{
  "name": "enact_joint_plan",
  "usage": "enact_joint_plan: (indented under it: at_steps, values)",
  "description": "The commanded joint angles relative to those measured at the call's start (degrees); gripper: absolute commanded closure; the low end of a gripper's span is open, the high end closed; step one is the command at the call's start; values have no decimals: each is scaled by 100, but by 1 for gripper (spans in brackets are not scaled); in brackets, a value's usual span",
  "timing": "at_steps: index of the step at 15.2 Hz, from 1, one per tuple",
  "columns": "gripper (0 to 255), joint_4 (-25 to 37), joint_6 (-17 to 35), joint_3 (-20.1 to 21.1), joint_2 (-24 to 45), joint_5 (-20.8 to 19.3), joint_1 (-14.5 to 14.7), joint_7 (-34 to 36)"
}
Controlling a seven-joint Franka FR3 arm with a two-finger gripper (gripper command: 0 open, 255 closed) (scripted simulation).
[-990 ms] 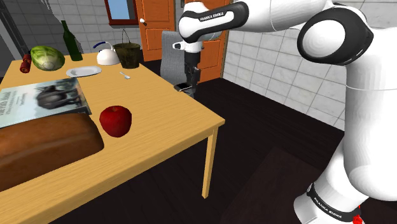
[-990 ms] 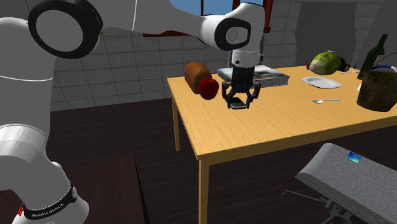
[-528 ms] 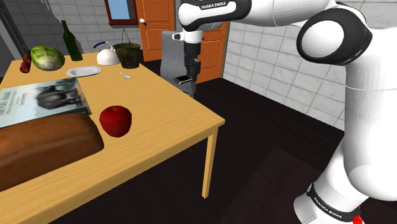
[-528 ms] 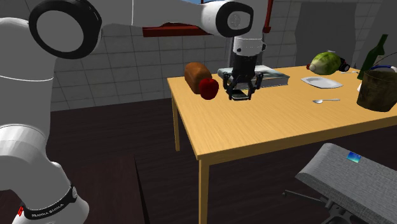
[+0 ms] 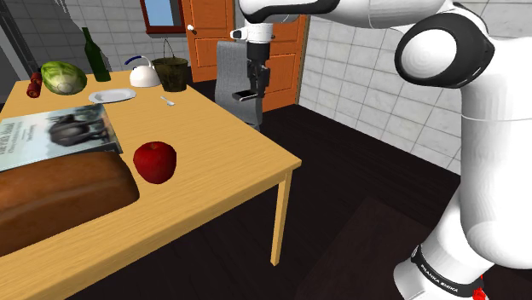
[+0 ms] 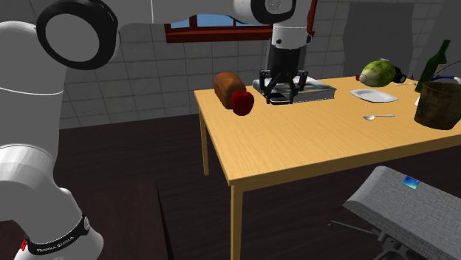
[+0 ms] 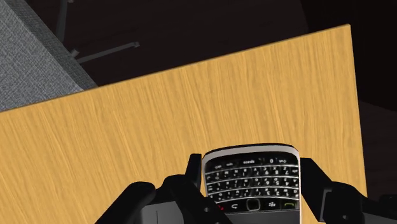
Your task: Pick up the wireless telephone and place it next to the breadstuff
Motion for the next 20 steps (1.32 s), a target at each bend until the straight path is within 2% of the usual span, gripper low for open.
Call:
enact_joint_plan:
  at_steps: [1, 3, 11, 20]
  values:
    - [255, 249, -191, -1, 61, 7, -14, 0]
    - [255, 375, -288, -1, 90, 10, -20, 2]
    - [255, -312, -38, 271, -372, -129, 710, 956]
    - [255, -320, -15, 620, -379, -244, 1474, 2052]
